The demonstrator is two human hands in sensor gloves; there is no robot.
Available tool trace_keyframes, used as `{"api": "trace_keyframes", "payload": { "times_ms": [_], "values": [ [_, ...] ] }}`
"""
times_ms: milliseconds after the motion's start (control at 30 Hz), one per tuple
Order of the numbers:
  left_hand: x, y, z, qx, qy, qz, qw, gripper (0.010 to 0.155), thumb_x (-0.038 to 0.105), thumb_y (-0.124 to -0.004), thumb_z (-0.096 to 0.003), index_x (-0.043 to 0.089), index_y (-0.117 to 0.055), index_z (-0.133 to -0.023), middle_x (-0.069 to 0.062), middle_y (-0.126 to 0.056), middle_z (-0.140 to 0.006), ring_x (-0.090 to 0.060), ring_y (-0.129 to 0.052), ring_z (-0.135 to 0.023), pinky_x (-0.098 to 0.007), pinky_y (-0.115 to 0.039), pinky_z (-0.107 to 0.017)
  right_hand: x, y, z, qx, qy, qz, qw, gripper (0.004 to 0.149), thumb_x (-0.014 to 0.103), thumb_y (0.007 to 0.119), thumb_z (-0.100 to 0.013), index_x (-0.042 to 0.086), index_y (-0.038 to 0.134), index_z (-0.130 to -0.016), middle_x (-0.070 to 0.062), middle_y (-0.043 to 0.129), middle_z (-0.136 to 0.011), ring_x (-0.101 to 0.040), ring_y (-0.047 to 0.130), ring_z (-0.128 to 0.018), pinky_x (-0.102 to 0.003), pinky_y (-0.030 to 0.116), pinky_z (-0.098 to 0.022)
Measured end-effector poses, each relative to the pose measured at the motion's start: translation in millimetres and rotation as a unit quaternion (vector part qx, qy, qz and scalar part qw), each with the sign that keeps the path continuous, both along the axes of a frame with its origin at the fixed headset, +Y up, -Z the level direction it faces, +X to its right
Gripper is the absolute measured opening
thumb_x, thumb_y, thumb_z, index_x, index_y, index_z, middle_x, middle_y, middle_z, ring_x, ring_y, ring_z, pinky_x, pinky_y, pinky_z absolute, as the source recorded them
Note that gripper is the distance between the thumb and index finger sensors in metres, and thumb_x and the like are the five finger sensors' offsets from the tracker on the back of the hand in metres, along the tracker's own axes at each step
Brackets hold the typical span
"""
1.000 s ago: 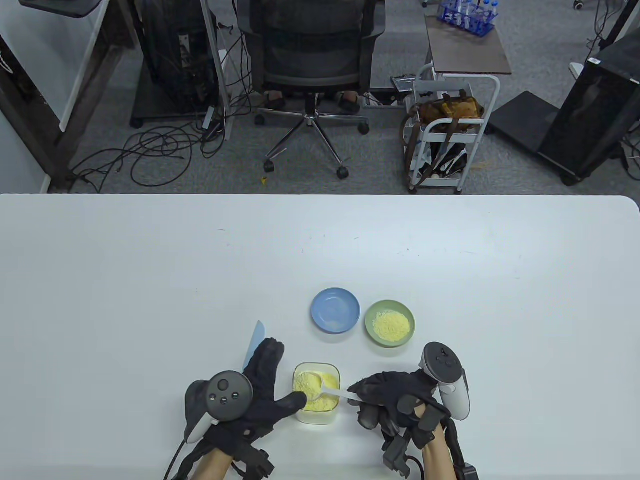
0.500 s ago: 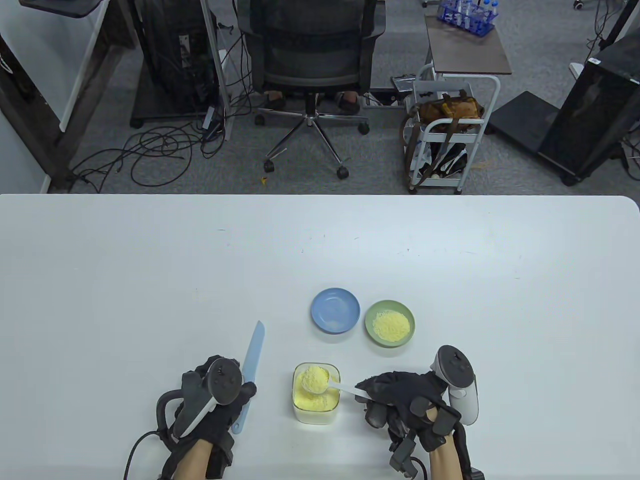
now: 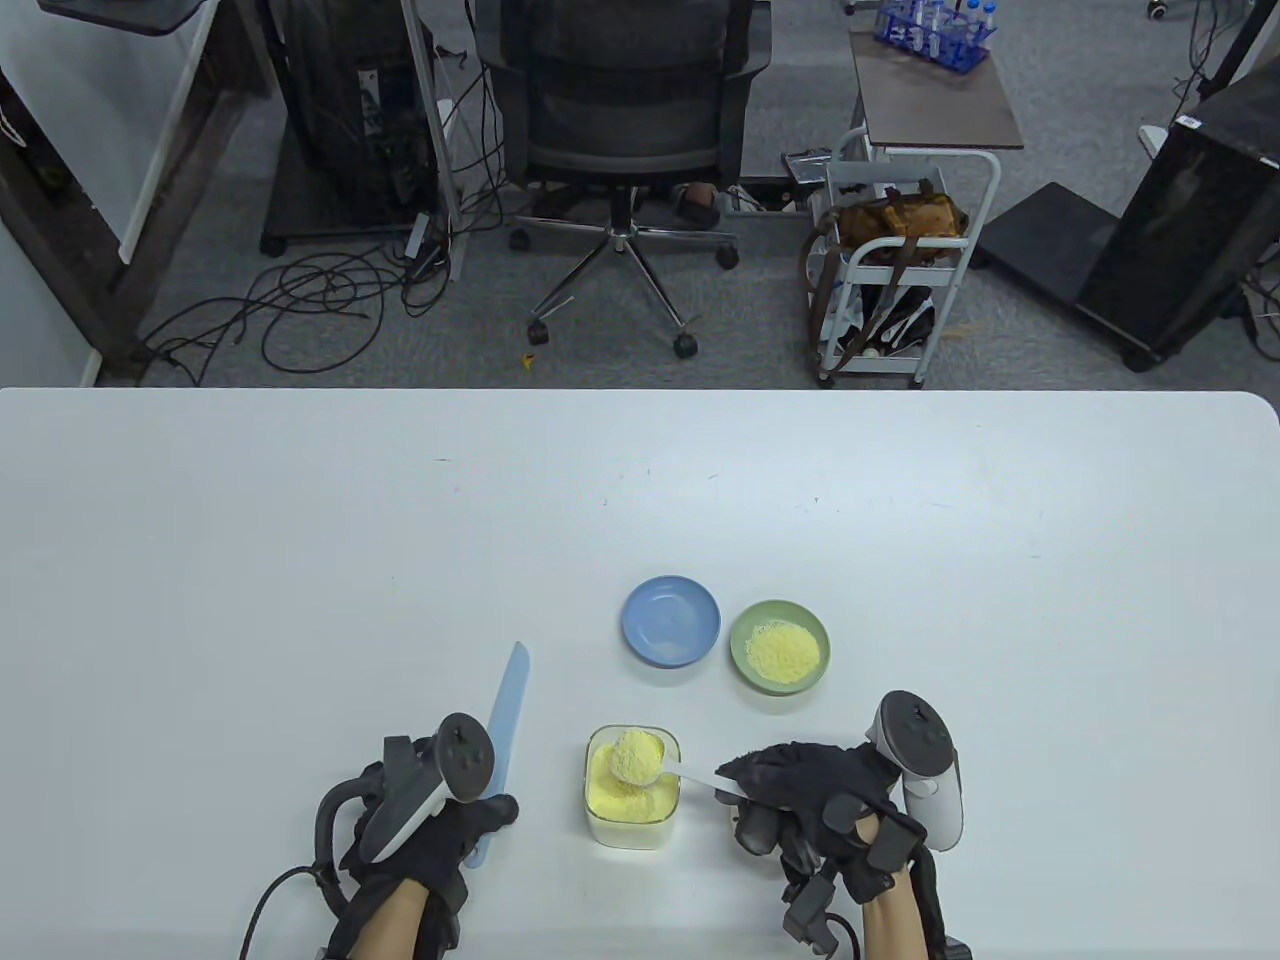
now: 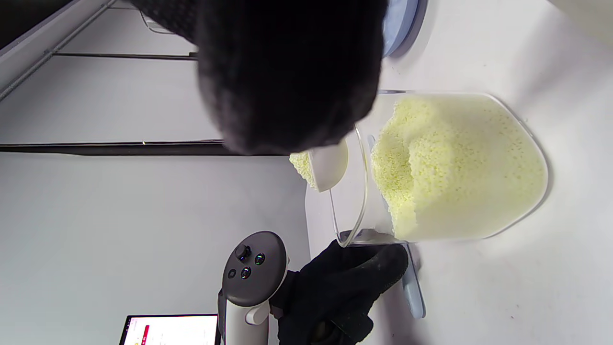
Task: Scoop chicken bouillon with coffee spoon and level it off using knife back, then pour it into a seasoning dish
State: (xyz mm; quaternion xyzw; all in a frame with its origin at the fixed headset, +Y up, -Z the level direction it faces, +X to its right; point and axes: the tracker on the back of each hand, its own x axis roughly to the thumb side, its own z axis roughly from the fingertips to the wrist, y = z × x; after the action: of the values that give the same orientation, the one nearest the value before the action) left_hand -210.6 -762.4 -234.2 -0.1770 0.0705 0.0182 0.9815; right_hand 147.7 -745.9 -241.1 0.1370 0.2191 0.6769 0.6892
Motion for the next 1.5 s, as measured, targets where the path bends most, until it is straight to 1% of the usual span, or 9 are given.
{"api": "trace_keyframes", "payload": {
  "times_ms": [200, 467, 900, 1100, 1167, 1267, 1333, 1400, 1500],
  "values": [
    [7.1, -0.9, 0.3, 0.002, -0.002, -0.026, 1.0, 0.06, 0.057, -0.089, -0.0335, 0.015, -0.084, -0.077, -0.013, -0.069, -0.102, -0.037, -0.074, -0.092, -0.06, -0.05, -0.073, 0.1, 0.4, 0.0, 0.006, 0.0, 0.003, 1.0, 0.041, 0.017, 0.074, -0.043, -0.018, 0.076, -0.064, -0.025, 0.093, -0.021, 0.008, 0.089, 0.013, -0.024, 0.086, 0.014],
    [9.9, -1.0, 0.9, -0.001, 0.004, -0.029, 1.0, 0.06, 0.057, -0.09, -0.0332, 0.011, -0.086, -0.072, -0.013, -0.067, -0.102, -0.037, -0.072, -0.092, -0.06, -0.05, -0.073, 0.6, 0.1, -0.3, 0.011, -0.001, 0.005, 1.0, 0.041, 0.017, 0.074, -0.043, -0.018, 0.076, -0.064, -0.025, 0.093, -0.021, 0.008, 0.089, 0.013, -0.024, 0.086, 0.013],
    [11.3, -1.3, 1.2, -0.007, 0.001, -0.027, 1.0, 0.059, 0.059, -0.089, -0.0323, 0.012, -0.088, -0.067, -0.015, -0.064, -0.103, -0.039, -0.069, -0.092, -0.061, -0.048, -0.073, 0.5, 0.1, 0.1, 0.012, -0.001, 0.011, 1.0, 0.041, 0.018, 0.074, -0.044, -0.018, 0.076, -0.065, -0.025, 0.093, -0.022, 0.008, 0.089, 0.012, -0.024, 0.086, 0.013],
    [13.1, -2.3, 1.1, -0.007, -0.004, -0.02, 1.0, 0.051, 0.058, -0.088, -0.0329, 0.015, -0.09, -0.06, -0.017, -0.062, -0.103, -0.042, -0.066, -0.093, -0.061, -0.047, -0.074, 0.9, 0.1, 0.3, 0.013, -0.003, 0.013, 1.0, 0.041, 0.018, 0.074, -0.044, -0.017, 0.076, -0.065, -0.025, 0.093, -0.022, 0.008, 0.089, 0.012, -0.024, 0.086, 0.013],
    [13.4, -2.9, 1.2, -0.008, -0.006, -0.014, 1.0, 0.049, 0.056, -0.088, -0.0352, 0.014, -0.09, -0.061, -0.016, -0.062, -0.103, -0.041, -0.065, -0.093, -0.061, -0.046, -0.074, 0.9, 0.0, 0.3, 0.013, -0.003, 0.013, 1.0, 0.041, 0.018, 0.074, -0.044, -0.017, 0.076, -0.065, -0.025, 0.093, -0.022, 0.008, 0.089, 0.012, -0.024, 0.086, 0.013],
    [12.0, -2.5, 1.3, -0.003, -0.003, 0.001, 1.0, 0.046, 0.053, -0.087, -0.0371, 0.014, -0.09, -0.063, -0.015, -0.062, -0.103, -0.041, -0.065, -0.094, -0.06, -0.046, -0.074, 1.0, -0.3, 0.2, 0.013, -0.002, 0.016, 1.0, 0.041, 0.018, 0.074, -0.044, -0.017, 0.076, -0.065, -0.025, 0.093, -0.022, 0.008, 0.089, 0.012, -0.024, 0.086, 0.012],
    [9.7, 1.0, 1.5, 0.013, -0.001, 0.019, 1.0, 0.045, 0.052, -0.088, -0.0376, 0.015, -0.09, -0.063, -0.012, -0.067, -0.101, -0.039, -0.069, -0.093, -0.06, -0.049, -0.073, 1.2, -0.4, 0.2, 0.013, -0.004, 0.017, 1.0, 0.041, 0.018, 0.074, -0.044, -0.017, 0.076, -0.065, -0.025, 0.093, -0.022, 0.008, 0.089, 0.012, -0.024, 0.086, 0.013],
    [6.5, 8.0, 2.4, 0.028, 0.005, 0.065, 0.997, 0.044, 0.051, -0.089, -0.0375, 0.014, -0.09, -0.063, -0.011, -0.072, -0.099, -0.036, -0.075, -0.092, -0.059, -0.053, -0.072, 1.0, -0.5, 0.1, 0.012, -0.004, 0.017, 1.0, 0.041, 0.018, 0.074, -0.044, -0.017, 0.076, -0.065, -0.025, 0.093, -0.022, 0.008, 0.089, 0.012, -0.024, 0.086, 0.013],
    [2.0, 23.8, 6.1, 0.062, 0.006, 0.165, 0.984, 0.043, 0.049, -0.09, -0.0385, 0.014, -0.09, -0.063, -0.011, -0.072, -0.099, -0.036, -0.075, -0.092, -0.059, -0.054, -0.072, 0.6, -0.2, 0.2, 0.011, -0.003, 0.016, 1.0, 0.041, 0.018, 0.074, -0.044, -0.017, 0.076, -0.065, -0.025, 0.093, -0.022, 0.008, 0.089, 0.012, -0.024, 0.086, 0.012]
  ]
}}
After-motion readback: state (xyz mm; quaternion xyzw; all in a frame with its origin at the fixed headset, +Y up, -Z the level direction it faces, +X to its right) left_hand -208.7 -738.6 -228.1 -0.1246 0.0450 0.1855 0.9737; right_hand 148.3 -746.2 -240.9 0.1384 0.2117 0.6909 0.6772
